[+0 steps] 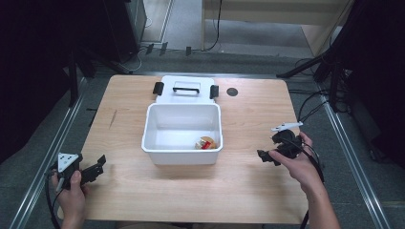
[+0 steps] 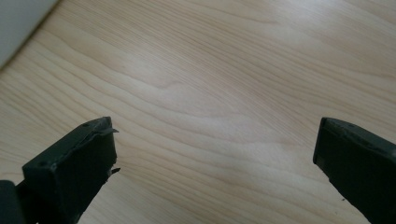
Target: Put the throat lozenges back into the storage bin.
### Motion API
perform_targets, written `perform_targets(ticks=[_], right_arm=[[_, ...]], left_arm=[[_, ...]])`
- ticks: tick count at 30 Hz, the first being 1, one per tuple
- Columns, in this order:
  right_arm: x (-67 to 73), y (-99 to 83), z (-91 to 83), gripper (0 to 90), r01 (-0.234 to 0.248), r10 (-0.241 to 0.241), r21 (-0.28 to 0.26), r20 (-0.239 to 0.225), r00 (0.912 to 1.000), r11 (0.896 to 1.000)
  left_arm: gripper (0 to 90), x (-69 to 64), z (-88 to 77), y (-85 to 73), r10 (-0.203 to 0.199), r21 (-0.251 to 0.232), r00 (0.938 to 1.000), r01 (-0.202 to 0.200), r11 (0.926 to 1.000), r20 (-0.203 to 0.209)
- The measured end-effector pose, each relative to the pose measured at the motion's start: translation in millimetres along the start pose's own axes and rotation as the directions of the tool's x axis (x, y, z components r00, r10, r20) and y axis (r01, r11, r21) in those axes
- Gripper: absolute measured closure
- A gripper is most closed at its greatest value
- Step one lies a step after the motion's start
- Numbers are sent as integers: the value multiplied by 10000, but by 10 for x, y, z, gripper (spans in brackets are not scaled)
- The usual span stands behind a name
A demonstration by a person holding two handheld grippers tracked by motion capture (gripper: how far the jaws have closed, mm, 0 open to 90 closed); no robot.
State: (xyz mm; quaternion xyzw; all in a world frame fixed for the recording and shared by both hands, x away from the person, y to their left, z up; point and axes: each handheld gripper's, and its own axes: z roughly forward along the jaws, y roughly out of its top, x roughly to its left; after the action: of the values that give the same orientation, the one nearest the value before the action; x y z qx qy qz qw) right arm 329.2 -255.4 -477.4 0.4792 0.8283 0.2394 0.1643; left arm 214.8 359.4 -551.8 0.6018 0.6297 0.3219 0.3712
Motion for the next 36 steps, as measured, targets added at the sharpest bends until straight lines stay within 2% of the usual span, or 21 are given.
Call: perform_targets(ticks=[7, 10, 11, 16, 17, 20, 22, 23, 24, 28, 30, 31, 33, 36], right_arm=[[-153, -336, 61, 0, -659, 667, -404, 193, 9976, 9970], [-185, -417, 74, 0, -840, 856, -570, 254, 9960, 9948], [-214, -497, 76, 0, -1050, 1073, -805, 249, 9939, 9912], [-271, -650, 67, 0, -1381, 1420, -1333, 204, 9897, 9814], [-292, -727, 61, 0, -1550, 1599, -1582, 186, 9870, 9752], [-312, -805, 59, 0, -1675, 1740, -1779, 215, 9845, 9697], [-332, -885, 64, 0, -1819, 1904, -2006, 238, 9814, 9626], [-351, -961, 67, 0, -1922, 2014, -2228, 192, 9793, 9557], [-351, -961, 67, 0, -1922, 2014, -2228, 192, 9793, 9557], [-370, -1104, 45, 11, -2194, 2323, -2768, 143, 9725, 9356], [-375, -1157, 5, 20, -2331, 2453, -3159, -11, 9694, 9197], [-368, -1197, -31, 35, -2388, 2551, -3435, 26, 9669, 9083], [-363, -1216, -43, 35, -2444, 2611, -3483, 11, 9653, 9049], [-346, -1275, -73, 37, -2511, 2712, -3791, -2, 9625, 8907]], left_arm=[[147, -4, 0, 0, 23, -8, 10000, -23, 10000, -36], [147, -6, 0, -1, 38, -24, 10000, -38, 10000, -32], [147, -6, 0, -1, 35, -26, 10000, -35, 10000, -28], [147, -5, 1, 0, 37, -3, 10000, -37, 10000, -38], [147, -6, 1, 0, 29, -6, 10000, -29, 10000, -37], [147, -7, 1, -1, 24, -21, 10000, -24, 10000, -41], [147, -7, 1, -1, 29, -16, 10000, -29, 10000, -43], [147, -7, 2, 0, 31, -17, 10000, -31, 10000, -39], [147, -8, 2, 0, 41, -16, 10000, -41, 10000, -26], [147, -7, 1, -1, 54, -19, 10000, -54, 10000, -3], [146, -6, 0, -1, 42, -27, 10000, -42, 10000, 7], [146, -6, 0, -1, 41, -30, 10000, -41, 10000, 7], [146, -8, -3, -1, 65, -23, 10000, -65, 10000, -7], [146, -10, -4, -2, 120, -12, 9999, -120, 9999, 0]])
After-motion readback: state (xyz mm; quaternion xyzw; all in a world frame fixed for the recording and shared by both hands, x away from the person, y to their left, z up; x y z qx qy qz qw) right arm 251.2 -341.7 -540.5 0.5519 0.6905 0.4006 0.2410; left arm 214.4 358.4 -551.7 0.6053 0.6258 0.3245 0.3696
